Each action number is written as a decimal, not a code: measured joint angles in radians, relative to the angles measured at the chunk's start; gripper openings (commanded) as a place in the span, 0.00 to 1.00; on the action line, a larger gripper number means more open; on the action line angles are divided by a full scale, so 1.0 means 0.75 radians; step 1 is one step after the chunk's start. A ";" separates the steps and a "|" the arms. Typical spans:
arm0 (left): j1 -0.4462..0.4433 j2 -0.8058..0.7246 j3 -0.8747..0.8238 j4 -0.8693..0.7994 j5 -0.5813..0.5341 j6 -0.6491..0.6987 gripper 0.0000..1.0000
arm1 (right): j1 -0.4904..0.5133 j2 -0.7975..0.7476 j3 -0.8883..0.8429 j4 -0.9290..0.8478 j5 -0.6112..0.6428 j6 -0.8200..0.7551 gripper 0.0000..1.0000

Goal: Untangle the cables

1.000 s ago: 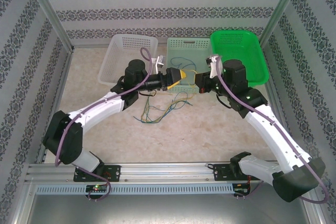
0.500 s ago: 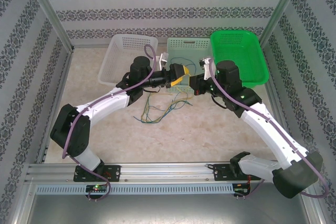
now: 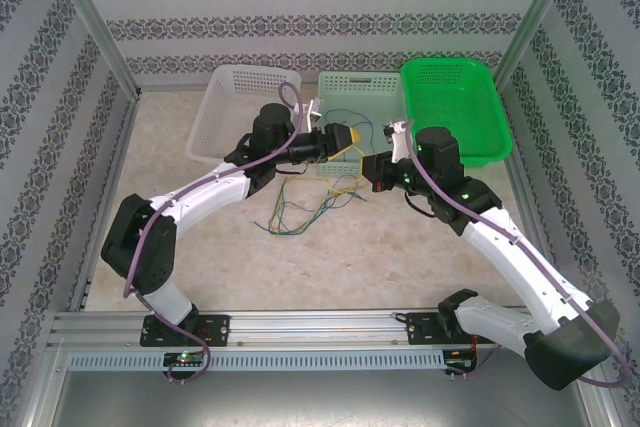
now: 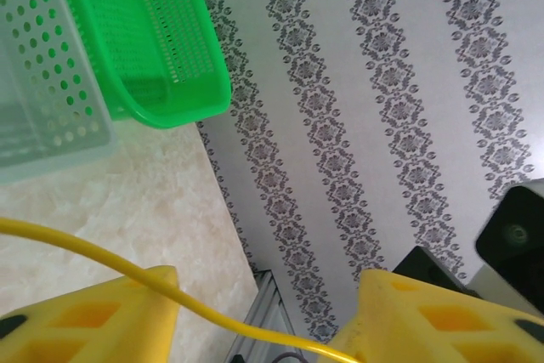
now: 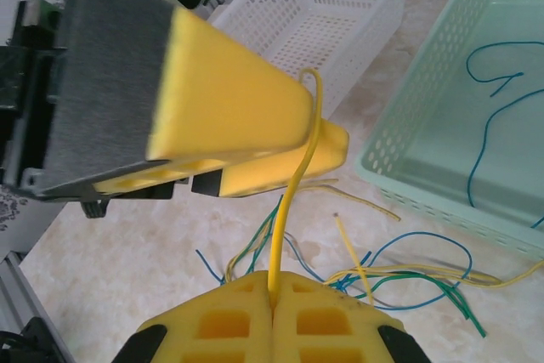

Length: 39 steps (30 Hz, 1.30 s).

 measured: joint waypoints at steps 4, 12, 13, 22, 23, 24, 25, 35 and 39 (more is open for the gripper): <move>0.000 0.002 0.014 -0.040 -0.015 0.048 0.35 | 0.003 -0.001 -0.013 0.004 -0.032 0.019 0.00; 0.009 0.011 0.193 -0.181 -0.030 0.213 0.23 | 0.027 0.036 -0.048 0.003 -0.123 0.054 0.02; 0.010 0.014 0.216 -0.196 -0.029 0.231 0.22 | 0.035 0.044 -0.053 -0.001 -0.130 0.056 0.02; 0.017 0.086 0.314 -0.225 0.023 0.297 0.09 | 0.081 0.090 -0.095 0.007 -0.150 0.123 0.02; 0.017 0.098 0.314 -0.225 0.028 0.293 0.08 | 0.088 0.102 -0.095 0.012 -0.149 0.128 0.02; 0.017 0.108 0.314 -0.225 0.029 0.289 0.08 | 0.094 0.113 -0.095 0.014 -0.153 0.132 0.02; 0.017 0.117 0.314 -0.225 0.031 0.287 0.11 | 0.099 0.122 -0.095 0.014 -0.155 0.135 0.02; 0.017 0.127 0.433 -0.421 -0.042 0.428 1.00 | -0.161 0.109 0.217 -0.303 -0.087 0.044 0.00; 0.017 0.086 0.439 -0.514 -0.109 0.516 0.99 | -0.368 0.115 0.513 -0.434 -0.038 -0.030 0.00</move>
